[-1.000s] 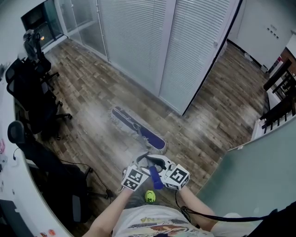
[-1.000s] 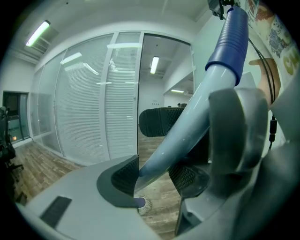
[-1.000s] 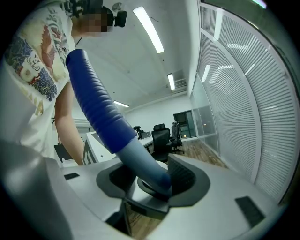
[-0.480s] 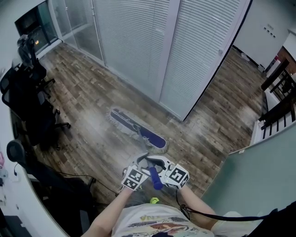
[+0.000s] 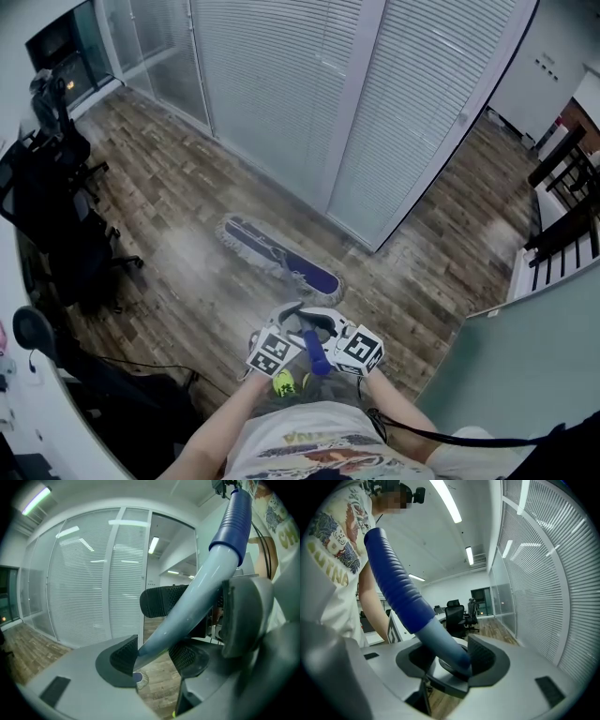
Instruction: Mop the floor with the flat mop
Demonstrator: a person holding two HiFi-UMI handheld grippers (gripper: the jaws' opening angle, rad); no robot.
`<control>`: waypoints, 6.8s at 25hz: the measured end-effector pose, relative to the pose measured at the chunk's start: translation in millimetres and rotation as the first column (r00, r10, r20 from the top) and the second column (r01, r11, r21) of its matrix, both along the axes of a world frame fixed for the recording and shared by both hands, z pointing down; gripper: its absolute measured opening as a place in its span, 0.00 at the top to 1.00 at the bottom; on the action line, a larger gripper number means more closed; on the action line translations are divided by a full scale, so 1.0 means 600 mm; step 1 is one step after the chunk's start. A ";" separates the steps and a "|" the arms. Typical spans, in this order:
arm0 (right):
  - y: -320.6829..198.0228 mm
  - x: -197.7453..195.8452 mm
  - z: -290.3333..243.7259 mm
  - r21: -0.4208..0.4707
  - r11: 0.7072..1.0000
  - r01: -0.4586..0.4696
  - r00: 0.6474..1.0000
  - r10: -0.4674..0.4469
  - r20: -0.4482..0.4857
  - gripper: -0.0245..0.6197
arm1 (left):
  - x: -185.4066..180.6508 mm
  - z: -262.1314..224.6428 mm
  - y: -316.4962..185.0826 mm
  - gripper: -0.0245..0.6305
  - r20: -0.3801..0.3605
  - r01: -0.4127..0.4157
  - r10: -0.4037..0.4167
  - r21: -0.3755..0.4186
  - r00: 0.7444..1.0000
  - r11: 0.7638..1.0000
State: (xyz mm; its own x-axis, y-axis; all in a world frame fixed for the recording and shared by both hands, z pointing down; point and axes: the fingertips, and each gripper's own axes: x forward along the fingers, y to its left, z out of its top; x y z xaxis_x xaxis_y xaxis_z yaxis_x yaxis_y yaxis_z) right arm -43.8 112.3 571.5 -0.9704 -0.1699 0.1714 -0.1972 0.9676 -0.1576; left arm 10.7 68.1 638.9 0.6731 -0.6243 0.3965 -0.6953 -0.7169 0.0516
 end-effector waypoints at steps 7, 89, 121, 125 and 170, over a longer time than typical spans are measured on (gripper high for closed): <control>-0.093 -0.038 0.003 0.012 1.000 0.001 1.000 -0.001 0.011 0.66 | -0.037 0.003 -0.093 0.67 -0.003 -0.006 0.006 0.002 1.000 1.000; -0.023 -0.070 0.008 -0.033 0.999 0.037 0.999 -0.037 -0.007 0.66 | -0.082 0.006 -0.024 0.67 -0.031 0.132 -0.135 -0.082 0.990 0.988; 0.409 0.271 0.027 -0.046 0.991 0.128 0.992 -0.128 0.008 0.65 | 0.246 0.028 0.403 0.67 0.020 0.228 -0.227 -0.080 0.974 0.970; 0.405 0.279 0.029 -0.048 0.991 0.125 0.992 -0.125 -0.006 0.65 | 0.254 0.030 0.400 0.67 0.031 0.220 -0.218 -0.079 0.975 0.972; -0.110 -0.076 0.034 -0.027 0.995 0.097 0.995 -0.096 0.005 0.65 | -0.092 0.040 -0.116 0.66 0.035 0.053 -0.051 -0.072 0.998 0.996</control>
State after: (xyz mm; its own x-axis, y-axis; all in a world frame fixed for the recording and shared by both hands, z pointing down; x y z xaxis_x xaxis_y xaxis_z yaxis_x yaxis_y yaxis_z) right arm -89.6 46.1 591.6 -0.9827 -0.0707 0.1713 -0.1025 0.9774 -0.1848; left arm -44.4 -1.7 663.0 0.6261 -0.6269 0.4637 -0.7337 -0.6749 0.0784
